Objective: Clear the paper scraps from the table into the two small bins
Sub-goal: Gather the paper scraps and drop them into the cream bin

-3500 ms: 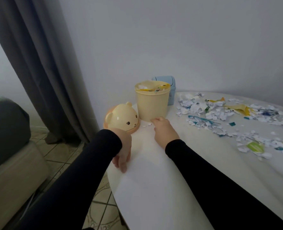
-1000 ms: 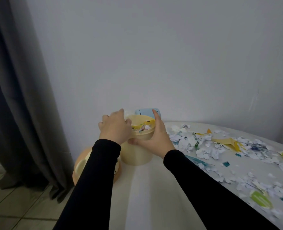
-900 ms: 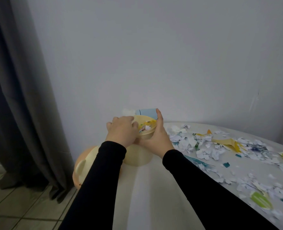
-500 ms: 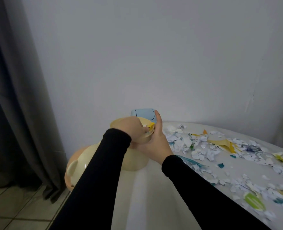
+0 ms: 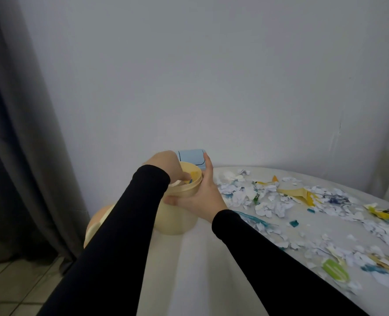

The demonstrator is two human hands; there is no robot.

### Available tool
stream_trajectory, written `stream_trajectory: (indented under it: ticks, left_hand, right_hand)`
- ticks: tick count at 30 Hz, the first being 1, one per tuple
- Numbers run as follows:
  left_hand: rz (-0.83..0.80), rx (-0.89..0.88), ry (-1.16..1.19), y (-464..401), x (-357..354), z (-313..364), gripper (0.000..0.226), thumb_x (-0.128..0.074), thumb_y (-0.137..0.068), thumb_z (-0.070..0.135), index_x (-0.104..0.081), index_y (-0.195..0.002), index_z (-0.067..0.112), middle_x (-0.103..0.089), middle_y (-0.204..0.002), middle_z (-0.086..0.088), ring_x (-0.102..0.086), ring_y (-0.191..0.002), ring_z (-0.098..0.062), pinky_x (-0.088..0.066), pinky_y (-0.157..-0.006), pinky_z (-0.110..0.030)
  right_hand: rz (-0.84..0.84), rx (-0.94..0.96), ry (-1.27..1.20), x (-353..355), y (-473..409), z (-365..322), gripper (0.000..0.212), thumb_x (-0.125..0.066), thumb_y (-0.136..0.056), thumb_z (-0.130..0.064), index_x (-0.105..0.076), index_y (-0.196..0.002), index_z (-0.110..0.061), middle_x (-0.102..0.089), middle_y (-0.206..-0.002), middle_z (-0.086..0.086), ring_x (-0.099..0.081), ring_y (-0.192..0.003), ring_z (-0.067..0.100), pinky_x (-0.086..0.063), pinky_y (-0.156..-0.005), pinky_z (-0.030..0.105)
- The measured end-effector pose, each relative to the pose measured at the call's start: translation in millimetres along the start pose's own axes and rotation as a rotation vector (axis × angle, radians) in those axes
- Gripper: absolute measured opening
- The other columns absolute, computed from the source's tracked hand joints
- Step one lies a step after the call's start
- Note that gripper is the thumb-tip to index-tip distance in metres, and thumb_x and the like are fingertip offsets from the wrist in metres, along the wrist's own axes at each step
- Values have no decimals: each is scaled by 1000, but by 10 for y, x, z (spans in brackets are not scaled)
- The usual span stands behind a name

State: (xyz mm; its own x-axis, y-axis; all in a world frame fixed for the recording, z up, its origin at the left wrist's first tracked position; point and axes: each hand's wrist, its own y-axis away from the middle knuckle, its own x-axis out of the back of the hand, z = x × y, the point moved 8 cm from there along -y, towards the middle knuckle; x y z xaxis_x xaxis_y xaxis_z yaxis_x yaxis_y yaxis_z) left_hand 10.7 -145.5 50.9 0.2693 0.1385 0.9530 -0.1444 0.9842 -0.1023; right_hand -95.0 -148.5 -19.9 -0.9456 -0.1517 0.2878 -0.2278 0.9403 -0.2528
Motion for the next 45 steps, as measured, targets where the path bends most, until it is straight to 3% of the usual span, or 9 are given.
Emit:
stream_trajectory:
  ticks: [4,9,11,14,18,24,33,39,45]
  left_hand:
    - [246,-28,30,296,198,83,31,-53,-92,35,-63,-117,21,-65,-118,2,-57,-109,-21,-40,-97,-36]
    - [635,-344,258,909,34,616,30,-48,-91,18,-64,-117,18,-62,-112,-1,-52,-107,-21,-37,-91,-30]
    - [574,-407,366,972,-315,789,30,-48,-89,15,-66,-114,12,-61,-106,-4,-54,-103,-22,-43,-89,-32]
    - [303,-338,334,881,-1011,934,40,-46,-91,18,-52,-130,9,-53,-125,-8,-49,-116,-25,-39,-98,-32]
    - [67,-140,138,725,-1600,919,70,-43,-91,47,-17,-150,18,-19,-154,-9,-21,-139,-29,-22,-109,-45]
    - [39,-180,93,462,-1719,991,76,-37,-88,62,-8,-151,32,-5,-159,-7,-8,-144,-30,-12,-111,-49]
    - [10,-446,179,381,-1810,1225,34,-46,-94,38,-64,-116,19,-60,-117,0,-51,-113,-21,-38,-98,-36]
    - [-3,-442,302,598,-1736,1300,50,-44,-92,27,-39,-142,27,-45,-143,2,-39,-129,-19,-26,-109,-37]
    - [-144,-483,86,942,-1949,1666,87,-34,-75,83,-15,-148,40,-35,-147,6,-25,-136,-18,-16,-108,-41]
  right_hand:
    - [-33,-27,45,19,89,-30,150,-92,-37,-47,19,-137,-56,-38,-147,-8,-37,-134,15,-35,-109,40]
    - [81,-3,377,408,458,147,117,-76,-55,-53,-9,-149,-34,-36,-140,-13,-32,-133,9,-35,-107,39]
    - [197,-30,653,616,602,311,79,-59,-72,-50,-28,-142,-32,-39,-142,-8,-34,-136,19,-36,-104,48]
    - [233,-212,914,908,838,598,56,-42,-94,-39,-24,-146,-30,-18,-156,-1,-14,-144,29,-23,-109,53]
    - [197,-429,1020,1204,1046,840,62,-30,-97,-43,-8,-151,-24,1,-159,8,5,-144,39,-9,-111,60]
    - [159,-483,1067,1337,1024,1036,59,-14,-98,-54,5,-150,-34,11,-159,11,12,-144,40,2,-110,63]
    - [141,-298,1158,1385,916,928,40,-30,-98,-40,-42,-137,-36,-19,-156,1,-12,-142,33,-13,-108,60]
    - [268,-325,1139,1709,1194,811,49,-34,-95,-42,-31,-144,-33,-15,-157,0,-7,-144,31,-11,-110,59]
    - [419,-566,1085,2560,1587,1031,59,-28,-94,-56,-25,-147,-29,-11,-158,5,-6,-144,37,-15,-111,58]
